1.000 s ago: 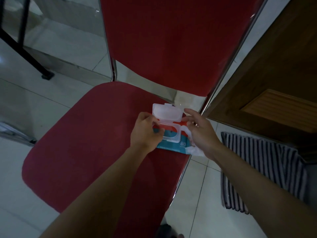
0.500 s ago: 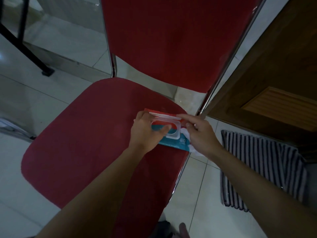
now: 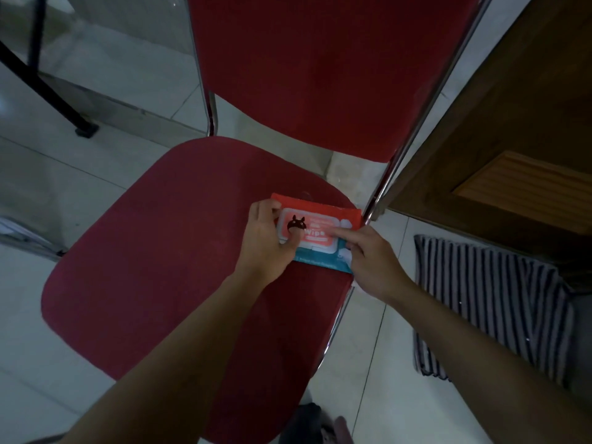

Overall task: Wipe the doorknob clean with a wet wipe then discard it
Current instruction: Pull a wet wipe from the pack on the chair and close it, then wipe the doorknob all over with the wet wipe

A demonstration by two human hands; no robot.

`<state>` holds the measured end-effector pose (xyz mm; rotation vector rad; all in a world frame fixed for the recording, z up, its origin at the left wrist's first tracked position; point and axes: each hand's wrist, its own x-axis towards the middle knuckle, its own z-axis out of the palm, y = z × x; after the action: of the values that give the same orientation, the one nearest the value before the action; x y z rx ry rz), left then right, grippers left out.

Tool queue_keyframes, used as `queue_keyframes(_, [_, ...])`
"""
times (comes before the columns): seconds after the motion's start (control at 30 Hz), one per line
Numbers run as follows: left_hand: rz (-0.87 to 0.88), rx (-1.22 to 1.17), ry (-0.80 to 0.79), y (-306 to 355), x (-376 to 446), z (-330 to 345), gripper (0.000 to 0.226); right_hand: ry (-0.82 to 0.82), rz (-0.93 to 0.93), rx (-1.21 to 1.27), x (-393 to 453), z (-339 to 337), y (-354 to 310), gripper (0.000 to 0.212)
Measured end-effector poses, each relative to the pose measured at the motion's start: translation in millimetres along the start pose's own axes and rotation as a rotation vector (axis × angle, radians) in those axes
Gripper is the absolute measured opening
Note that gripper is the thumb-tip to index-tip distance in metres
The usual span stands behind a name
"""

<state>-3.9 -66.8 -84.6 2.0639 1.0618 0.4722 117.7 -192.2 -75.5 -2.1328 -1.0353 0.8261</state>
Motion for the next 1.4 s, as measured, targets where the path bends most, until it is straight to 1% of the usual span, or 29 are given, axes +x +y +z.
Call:
queue_keyframes(0.17, [0.038, 0.030, -0.011, 0.1, 3.9, 0.7, 0.044, 0.003, 0.056, 0.010, -2.1, 6.0, -4.0, 0.047])
queue_keyframes(0.3, [0.092, 0.096, -0.068, 0.5, 12.3, -1.6, 0.039, -0.030, 0.054, 0.043, -3.3, 3.7, -10.8, 0.043])
queue_keyframes(0.33, [0.113, 0.124, -0.089, 1.7, 14.0, -3.5, 0.036, -0.028, 0.074, 0.089, -3.5, 2.8, -12.0, 0.040])
queue_keyframes(0.4, [0.151, 0.151, -0.111, 6.2, 13.3, -7.8, 0.030, 0.015, 0.175, 0.312, -6.9, -2.1, -17.7, 0.030])
queue_keyframes(0.47, [0.180, 0.124, -0.088, 15.6, 10.5, -13.0, 0.025, 0.059, 0.351, 0.683, -10.7, -15.5, -29.6, 0.021])
queue_keyframes(0.5, [0.184, 0.091, -0.072, 22.4, 9.5, -15.4, 0.023, 0.064, 0.435, 0.878, -11.2, -23.5, -35.3, 0.022])
queue_keyframes(0.53, [0.178, 0.052, -0.057, 32.1, 9.0, -17.6, 0.021, 0.070, 0.480, 1.034, -13.2, -34.9, -43.6, 0.026])
queue_keyframes(0.6, [0.090, -0.049, -0.078, 57.3, 6.6, -21.5, 0.018, 0.130, 0.485, 1.171, -15.4, -55.0, -55.6, 0.035])
queue_keyframes(0.67, [-0.043, -0.260, -0.206, 98.4, 6.0, -30.4, 0.013, 0.193, 0.409, 1.230, -21.4, -82.9, -74.2, 0.042])
queue_keyframes(0.73, [-0.115, -0.519, -0.380, 135.0, 4.2, -36.8, 0.013, 0.228, 0.348, 1.227, -25.1, -104.8, -92.6, 0.046])
queue_keyframes(0.8, [-0.136, -0.703, -0.528, 180.9, 4.6, -54.3, 0.017, 0.264, 0.275, 1.168, -38.9, -143.8, -120.9, 0.045])
queue_keyframes(0.83, [-0.116, -0.744, -0.580, 201.8, 4.0, -64.7, 0.019, 0.279, 0.238, 1.145, -46.2, -162.0, -134.0, 0.045])
queue_keyframes(0.97, [0.101, -0.705, -0.651, 278.4, 9.9, -109.4, 0.017, 0.390, 0.092, 1.056, -81.2, -232.9, -186.4, 0.049])
queue_keyframes(1.07, [0.211, -0.686, -0.724, 330.5, 8.6, -137.6, 0.014, 0.486, -0.010, 0.988, -110.0, -276.6, -217.1, 0.048])
queue_keyframes(1.1, [0.251, -0.669, -0.731, 347.4, 8.0, -143.8, 0.012, 0.516, -0.042, 0.966, -119.9, -290.6, -225.2, 0.047])
queue_keyframes(1.2, [0.358, -0.666, -0.675, 394.1, 3.4, -160.2, 0.008, 0.602, -0.097, 0.939, -148.6, -324.3, -245.2, 0.046])
queue_keyframes(1.27, [0.375, -0.680, -0.633, 417.0, 1.1, -166.1, 0.007, 0.628, -0.089, 0.919, -162.8, -339.2, -251.4, 0.050])
queue_keyframes(1.33, [0.392, -0.686, -0.610, 442.6, -1.4, -171.0, 0.017, 0.640, -0.070, 0.870, -179.3, -354.4, -256.0, 0.053])
queue_keyframes(1.4, [0.421, -0.669, -0.603, 467.6, -3.3, -173.5, 0.023, 0.636, -0.076, 0.843, -194.6, -367.8, -257.4, 0.043])
